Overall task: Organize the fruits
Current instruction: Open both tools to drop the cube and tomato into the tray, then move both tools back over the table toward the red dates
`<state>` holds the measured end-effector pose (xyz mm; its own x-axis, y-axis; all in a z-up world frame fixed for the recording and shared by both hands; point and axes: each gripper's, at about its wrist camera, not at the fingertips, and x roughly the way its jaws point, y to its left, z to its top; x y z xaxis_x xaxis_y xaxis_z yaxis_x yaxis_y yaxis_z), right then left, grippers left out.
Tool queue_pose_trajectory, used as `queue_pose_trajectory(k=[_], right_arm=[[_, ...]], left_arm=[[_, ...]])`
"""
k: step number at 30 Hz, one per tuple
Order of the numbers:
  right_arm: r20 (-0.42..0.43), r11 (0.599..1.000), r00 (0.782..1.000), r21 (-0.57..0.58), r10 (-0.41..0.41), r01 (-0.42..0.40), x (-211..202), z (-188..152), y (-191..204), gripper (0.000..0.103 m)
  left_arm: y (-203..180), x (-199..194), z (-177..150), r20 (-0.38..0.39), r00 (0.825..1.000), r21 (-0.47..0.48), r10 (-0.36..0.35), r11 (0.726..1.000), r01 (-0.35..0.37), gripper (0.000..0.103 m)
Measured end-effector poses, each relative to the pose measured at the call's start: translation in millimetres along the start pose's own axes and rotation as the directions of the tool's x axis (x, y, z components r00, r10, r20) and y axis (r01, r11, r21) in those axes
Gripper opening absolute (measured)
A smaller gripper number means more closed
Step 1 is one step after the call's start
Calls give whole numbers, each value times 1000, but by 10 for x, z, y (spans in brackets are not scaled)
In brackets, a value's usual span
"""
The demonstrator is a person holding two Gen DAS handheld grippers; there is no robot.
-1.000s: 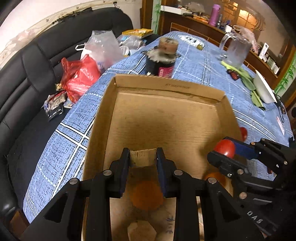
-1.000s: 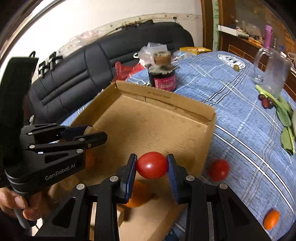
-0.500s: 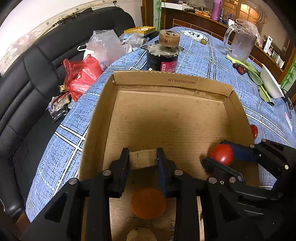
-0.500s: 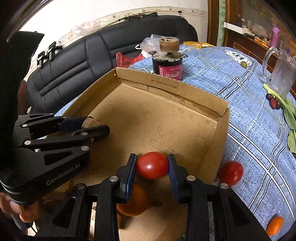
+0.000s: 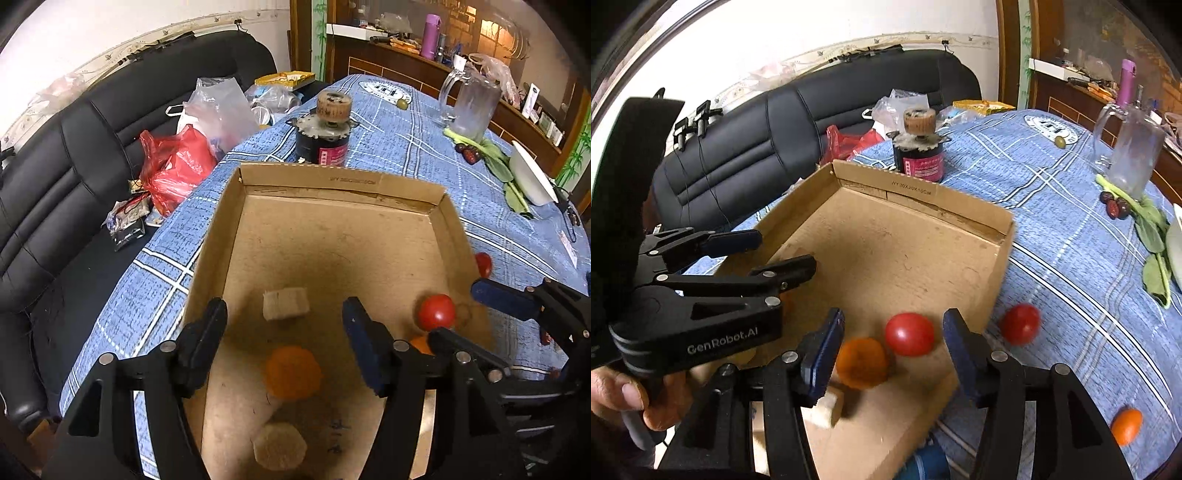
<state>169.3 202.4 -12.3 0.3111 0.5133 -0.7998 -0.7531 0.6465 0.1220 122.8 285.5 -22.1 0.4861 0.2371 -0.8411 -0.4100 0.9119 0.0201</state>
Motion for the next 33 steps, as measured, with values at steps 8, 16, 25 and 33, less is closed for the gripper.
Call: queue_pose_trajectory(k=[8,16,25,33], right_arm=[[34,999,999,38,-20,19,-412,-220,-143,57],[47,994,997,96,-59,55,-748,-532,-394,58],[38,978,993,181,-115,106,-1045,-983,-786,58],[25,955,986,253,-164,152,-1304,-1387,-1128,58]], left_arm=[[-140,-214,-114,21,999,11,-36,999,35,64],[-403,-401,-216,39,995,36,-95,995,93,64],[-821,-560,-294,40,988,97,-151,984,146,64],[-1187,-608,-365,21,979,138,-201,971,196,64]])
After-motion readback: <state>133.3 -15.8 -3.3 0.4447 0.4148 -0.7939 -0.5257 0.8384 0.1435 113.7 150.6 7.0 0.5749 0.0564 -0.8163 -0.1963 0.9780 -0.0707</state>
